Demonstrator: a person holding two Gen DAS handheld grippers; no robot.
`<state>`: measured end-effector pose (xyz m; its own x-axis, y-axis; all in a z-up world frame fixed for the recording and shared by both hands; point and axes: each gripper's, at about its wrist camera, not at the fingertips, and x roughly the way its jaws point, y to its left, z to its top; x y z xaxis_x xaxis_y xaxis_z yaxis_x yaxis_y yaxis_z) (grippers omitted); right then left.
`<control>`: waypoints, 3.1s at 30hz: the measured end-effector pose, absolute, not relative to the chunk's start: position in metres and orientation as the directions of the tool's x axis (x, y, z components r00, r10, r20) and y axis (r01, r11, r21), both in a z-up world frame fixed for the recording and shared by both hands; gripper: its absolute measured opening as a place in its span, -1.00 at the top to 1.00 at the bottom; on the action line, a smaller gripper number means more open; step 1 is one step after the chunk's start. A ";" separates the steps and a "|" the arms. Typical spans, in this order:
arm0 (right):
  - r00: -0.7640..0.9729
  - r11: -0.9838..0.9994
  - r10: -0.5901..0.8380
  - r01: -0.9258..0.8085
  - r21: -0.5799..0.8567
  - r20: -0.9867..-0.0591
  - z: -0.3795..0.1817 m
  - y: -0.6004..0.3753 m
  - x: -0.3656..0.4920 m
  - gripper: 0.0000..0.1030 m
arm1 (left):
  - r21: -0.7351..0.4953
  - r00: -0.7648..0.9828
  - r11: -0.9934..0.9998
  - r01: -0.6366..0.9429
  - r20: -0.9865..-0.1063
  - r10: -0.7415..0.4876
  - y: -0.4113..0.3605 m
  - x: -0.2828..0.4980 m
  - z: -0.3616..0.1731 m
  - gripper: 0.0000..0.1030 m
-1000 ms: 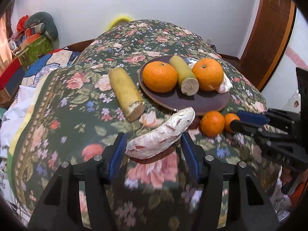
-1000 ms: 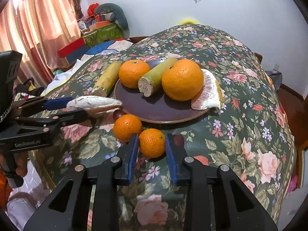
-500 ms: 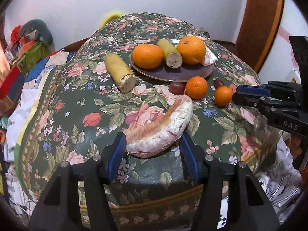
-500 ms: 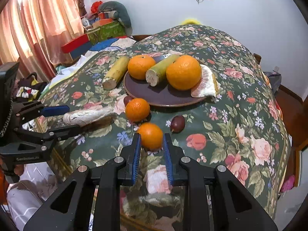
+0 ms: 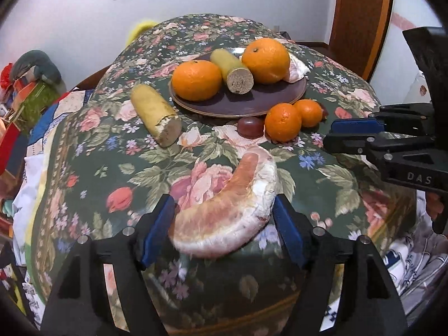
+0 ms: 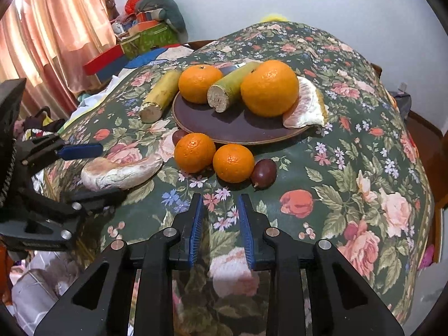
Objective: Organize fruits
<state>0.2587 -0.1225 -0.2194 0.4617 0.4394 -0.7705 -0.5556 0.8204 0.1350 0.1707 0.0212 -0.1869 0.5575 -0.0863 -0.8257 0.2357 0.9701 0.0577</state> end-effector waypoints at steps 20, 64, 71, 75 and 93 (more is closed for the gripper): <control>0.479 0.837 0.444 -0.523 0.160 -0.757 -0.222 -0.118 0.282 0.39 | -0.104 0.552 0.984 0.143 -0.817 -0.167 0.041 0.205 -0.191 0.18; 0.563 0.847 0.464 -0.507 0.158 -0.684 -0.190 -0.139 0.301 0.40 | -0.146 0.722 0.977 0.153 -0.658 -0.211 0.027 0.235 -0.107 0.57; 0.526 0.832 0.479 -0.528 0.172 -0.703 -0.202 -0.128 0.310 0.39 | -0.165 0.711 0.976 0.139 -0.670 -0.215 0.022 0.260 -0.116 0.57; 0.512 0.826 0.483 -0.535 0.177 -0.710 -0.207 -0.122 0.316 0.39 | -0.173 0.706 0.975 0.142 -0.672 -0.222 0.017 0.271 -0.121 0.57; 0.469 0.813 0.495 -0.546 0.200 -0.731 -0.213 -0.117 0.327 0.35 | -0.166 0.661 0.971 0.172 -0.711 -0.239 0.008 0.289 -0.141 0.56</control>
<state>0.3269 -0.1171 -0.2132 0.4691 0.4949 -0.7314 -0.5460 0.8135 0.2002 0.2885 0.0080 -0.1408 0.6611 -0.2388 -0.7113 0.1718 0.9710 -0.1662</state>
